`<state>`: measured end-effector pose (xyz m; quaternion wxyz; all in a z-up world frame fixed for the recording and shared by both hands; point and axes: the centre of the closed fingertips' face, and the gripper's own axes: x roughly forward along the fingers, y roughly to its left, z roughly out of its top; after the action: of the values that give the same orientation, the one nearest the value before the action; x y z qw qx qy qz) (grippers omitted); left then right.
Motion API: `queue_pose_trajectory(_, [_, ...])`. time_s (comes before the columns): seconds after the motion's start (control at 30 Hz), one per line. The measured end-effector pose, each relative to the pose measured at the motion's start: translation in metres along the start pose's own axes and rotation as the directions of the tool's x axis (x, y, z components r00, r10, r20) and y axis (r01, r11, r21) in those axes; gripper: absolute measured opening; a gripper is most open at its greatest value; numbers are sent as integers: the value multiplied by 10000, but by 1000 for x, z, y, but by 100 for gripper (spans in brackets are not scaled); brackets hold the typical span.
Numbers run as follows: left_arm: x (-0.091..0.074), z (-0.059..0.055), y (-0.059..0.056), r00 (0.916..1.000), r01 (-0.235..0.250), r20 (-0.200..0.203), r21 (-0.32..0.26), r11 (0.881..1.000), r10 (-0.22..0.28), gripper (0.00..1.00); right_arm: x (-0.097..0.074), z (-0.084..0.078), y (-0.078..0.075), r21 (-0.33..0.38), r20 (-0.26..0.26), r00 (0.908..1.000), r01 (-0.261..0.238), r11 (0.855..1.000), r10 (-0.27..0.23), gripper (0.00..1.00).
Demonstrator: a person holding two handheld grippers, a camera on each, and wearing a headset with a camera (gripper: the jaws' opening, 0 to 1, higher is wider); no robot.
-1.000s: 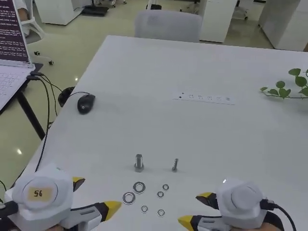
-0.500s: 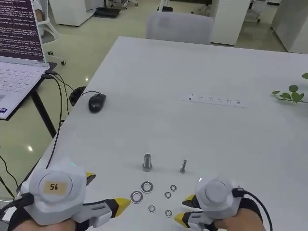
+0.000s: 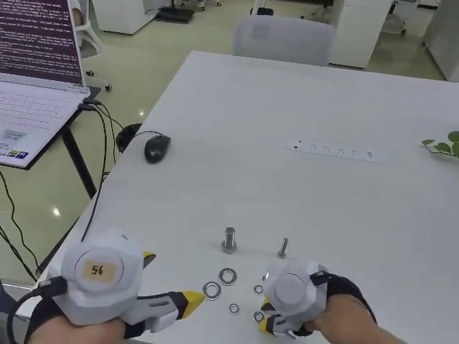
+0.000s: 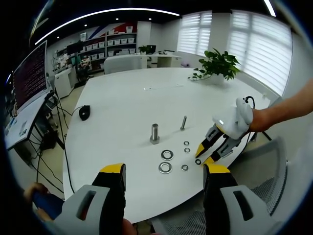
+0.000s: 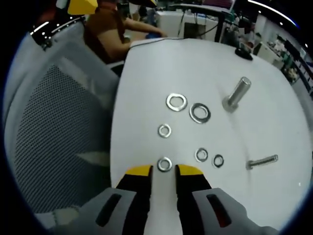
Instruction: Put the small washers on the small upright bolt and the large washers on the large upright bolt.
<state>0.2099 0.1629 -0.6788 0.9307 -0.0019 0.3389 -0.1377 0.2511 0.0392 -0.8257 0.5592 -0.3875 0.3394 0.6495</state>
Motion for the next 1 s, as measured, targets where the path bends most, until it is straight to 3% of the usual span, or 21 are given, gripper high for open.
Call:
queue_pose_trajectory(0.17, [-1,2,1,10000,-28,30,-9,10000,28,64,2,3,0,-304,-162,9997,-199,9993,194,17])
queue_pose_trajectory(0.3, [-1,3,3,10000,-83,49,91,9999,83,64,0,-2,3,-1221,-714,9963,-560,9909,475,17])
queue_pose_trajectory(0.57, [0,1,2,10000,-69,57,21,10000,69,64,0,-2,1,-1385,-817,9956,-580,9887,469,16])
queue_pose_trajectory(0.83, [1,3,0,10000,-19,55,107,9999,18,64,0,-2,0,-1013,-664,9973,-392,9941,325,14])
queue_pose_trajectory(1.0, [0,3,2,9999,-87,62,59,9999,87,63,-1,-4,-7,-86,-435,9990,69,9999,-72,14])
